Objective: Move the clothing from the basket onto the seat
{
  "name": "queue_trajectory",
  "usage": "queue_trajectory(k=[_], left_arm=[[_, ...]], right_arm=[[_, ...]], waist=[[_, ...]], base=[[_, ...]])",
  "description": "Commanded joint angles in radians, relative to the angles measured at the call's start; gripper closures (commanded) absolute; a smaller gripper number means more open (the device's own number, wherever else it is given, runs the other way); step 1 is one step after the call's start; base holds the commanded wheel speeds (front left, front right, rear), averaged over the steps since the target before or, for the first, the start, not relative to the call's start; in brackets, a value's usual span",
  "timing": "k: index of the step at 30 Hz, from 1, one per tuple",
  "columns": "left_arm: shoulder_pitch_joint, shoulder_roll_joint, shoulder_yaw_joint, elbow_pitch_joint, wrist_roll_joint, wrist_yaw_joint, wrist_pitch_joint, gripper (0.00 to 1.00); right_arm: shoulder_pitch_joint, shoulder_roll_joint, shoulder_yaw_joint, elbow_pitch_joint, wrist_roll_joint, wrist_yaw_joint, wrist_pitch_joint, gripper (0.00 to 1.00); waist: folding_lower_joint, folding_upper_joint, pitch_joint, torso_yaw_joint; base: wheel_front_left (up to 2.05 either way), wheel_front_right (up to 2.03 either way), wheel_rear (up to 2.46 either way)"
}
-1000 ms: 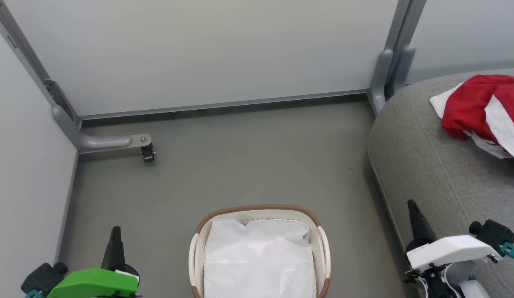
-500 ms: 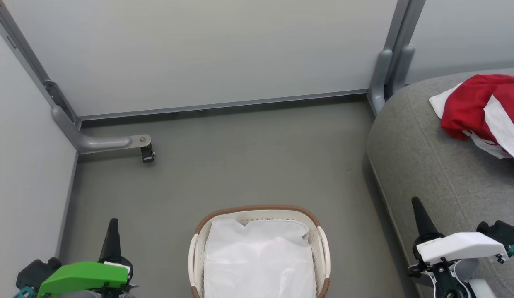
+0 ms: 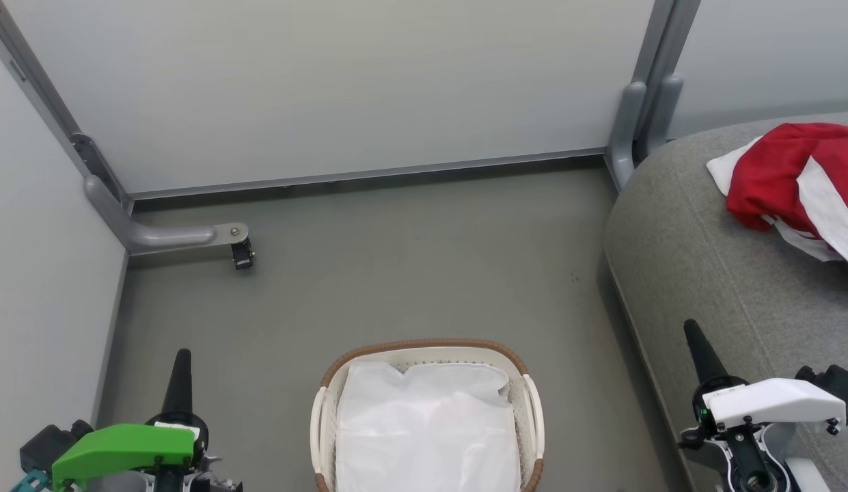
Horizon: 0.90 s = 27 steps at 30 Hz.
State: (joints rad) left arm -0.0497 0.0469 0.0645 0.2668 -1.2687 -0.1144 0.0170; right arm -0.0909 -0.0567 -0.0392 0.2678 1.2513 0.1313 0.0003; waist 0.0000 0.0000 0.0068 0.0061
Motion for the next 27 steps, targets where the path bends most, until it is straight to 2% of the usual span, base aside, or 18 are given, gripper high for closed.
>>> queue_trajectory(k=[1, 27], left_arm=[[-0.023, 0.004, 0.007, -0.008, -0.025, -0.006, 0.006, 1.00], [-0.051, 0.005, 0.034, -0.019, -0.220, -0.014, 0.063, 1.00]], right_arm=[[-0.013, -0.008, -0.006, -0.011, 0.026, -0.001, 0.008, 1.00], [-0.020, -0.007, -0.041, -0.020, 0.235, -0.001, 0.067, 1.00]], waist=[[0.0000, 0.0000, 0.000, 0.000], [0.0000, 0.0000, -0.002, -0.003]], base=[[0.00, 0.00, 0.00], [0.00, 0.00, 0.00]])
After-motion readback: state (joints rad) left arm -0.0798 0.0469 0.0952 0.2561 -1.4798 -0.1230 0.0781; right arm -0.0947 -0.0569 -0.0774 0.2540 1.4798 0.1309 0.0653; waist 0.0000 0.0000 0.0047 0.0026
